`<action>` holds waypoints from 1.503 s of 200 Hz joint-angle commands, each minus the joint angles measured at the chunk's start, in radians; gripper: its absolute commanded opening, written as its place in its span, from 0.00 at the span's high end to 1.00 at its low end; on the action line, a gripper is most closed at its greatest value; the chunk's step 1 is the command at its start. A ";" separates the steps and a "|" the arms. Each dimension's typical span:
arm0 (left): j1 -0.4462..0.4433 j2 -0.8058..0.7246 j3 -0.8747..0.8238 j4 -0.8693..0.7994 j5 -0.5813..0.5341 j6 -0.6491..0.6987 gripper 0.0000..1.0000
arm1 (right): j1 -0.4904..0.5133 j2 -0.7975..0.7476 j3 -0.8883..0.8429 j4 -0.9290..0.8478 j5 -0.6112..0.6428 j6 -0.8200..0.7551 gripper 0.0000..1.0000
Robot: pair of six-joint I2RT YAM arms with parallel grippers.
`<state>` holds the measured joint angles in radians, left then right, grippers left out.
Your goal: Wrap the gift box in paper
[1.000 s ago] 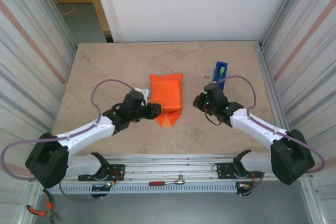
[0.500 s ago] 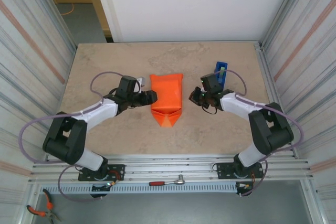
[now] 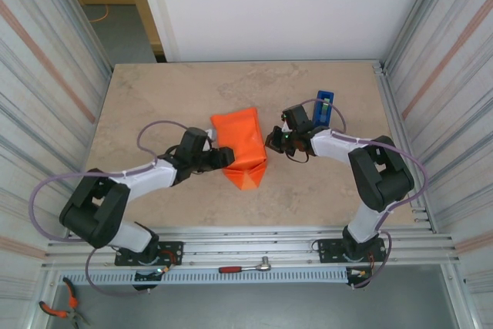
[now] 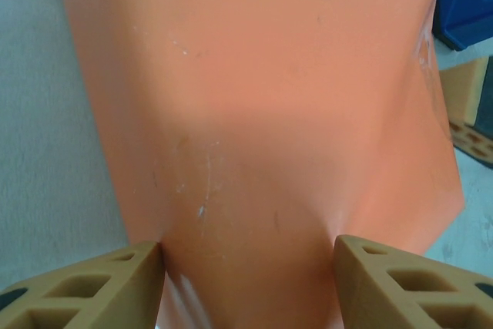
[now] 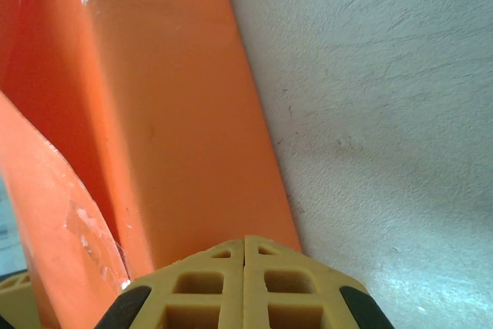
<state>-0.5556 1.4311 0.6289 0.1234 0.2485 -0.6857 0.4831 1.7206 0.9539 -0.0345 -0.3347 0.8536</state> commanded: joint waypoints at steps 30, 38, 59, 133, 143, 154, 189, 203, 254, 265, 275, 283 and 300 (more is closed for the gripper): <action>-0.014 -0.133 0.030 -0.155 -0.104 0.059 0.35 | -0.033 -0.165 -0.047 -0.004 -0.005 -0.015 1.00; -0.010 -0.149 0.035 -0.169 -0.111 0.073 0.34 | -0.030 -0.193 -0.054 -0.008 -0.002 -0.015 1.00; -0.004 -0.185 0.041 -0.202 -0.133 0.097 0.31 | -0.008 -0.239 -0.078 -0.003 0.019 -0.008 1.00; -0.002 -0.224 0.063 -0.295 -0.203 0.143 0.03 | 0.061 -0.127 -0.040 0.066 0.033 0.012 1.00; -0.002 -0.230 0.066 -0.303 -0.215 0.147 0.01 | 0.064 -0.113 -0.048 0.082 0.033 0.019 1.00; -0.002 -0.238 0.066 -0.311 -0.231 0.149 0.01 | 0.064 -0.098 -0.055 0.095 0.029 0.025 1.00; -0.002 -0.257 0.074 -0.354 -0.284 0.161 0.01 | 0.054 -0.137 -0.064 0.090 0.011 0.019 1.00; -0.003 -0.270 0.066 -0.364 -0.299 0.167 0.01 | 0.060 -0.191 -0.072 0.071 0.017 0.012 1.00; -0.003 -0.380 -0.056 -0.301 -0.324 0.138 0.01 | 0.168 -0.378 -0.191 0.001 0.156 -0.032 1.00; -0.006 -0.414 -0.086 -0.288 -0.333 0.134 0.01 | 0.198 -0.403 -0.220 -0.002 0.188 -0.038 1.00; -0.011 -0.443 -0.110 -0.279 -0.343 0.132 0.01 | 0.223 -0.416 -0.256 0.030 0.190 -0.028 1.00; -0.015 -0.465 -0.128 -0.276 -0.354 0.128 0.01 | 0.243 -0.418 -0.279 0.053 0.191 -0.008 1.00; -0.019 -0.503 -0.170 -0.263 -0.372 0.112 0.01 | 0.287 -0.390 -0.296 0.092 0.195 0.014 1.00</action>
<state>-0.5671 0.9836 0.5083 -0.1761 -0.0719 -0.5507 0.7231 1.3132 0.6937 0.0269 -0.1890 0.8536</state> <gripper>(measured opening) 0.989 0.061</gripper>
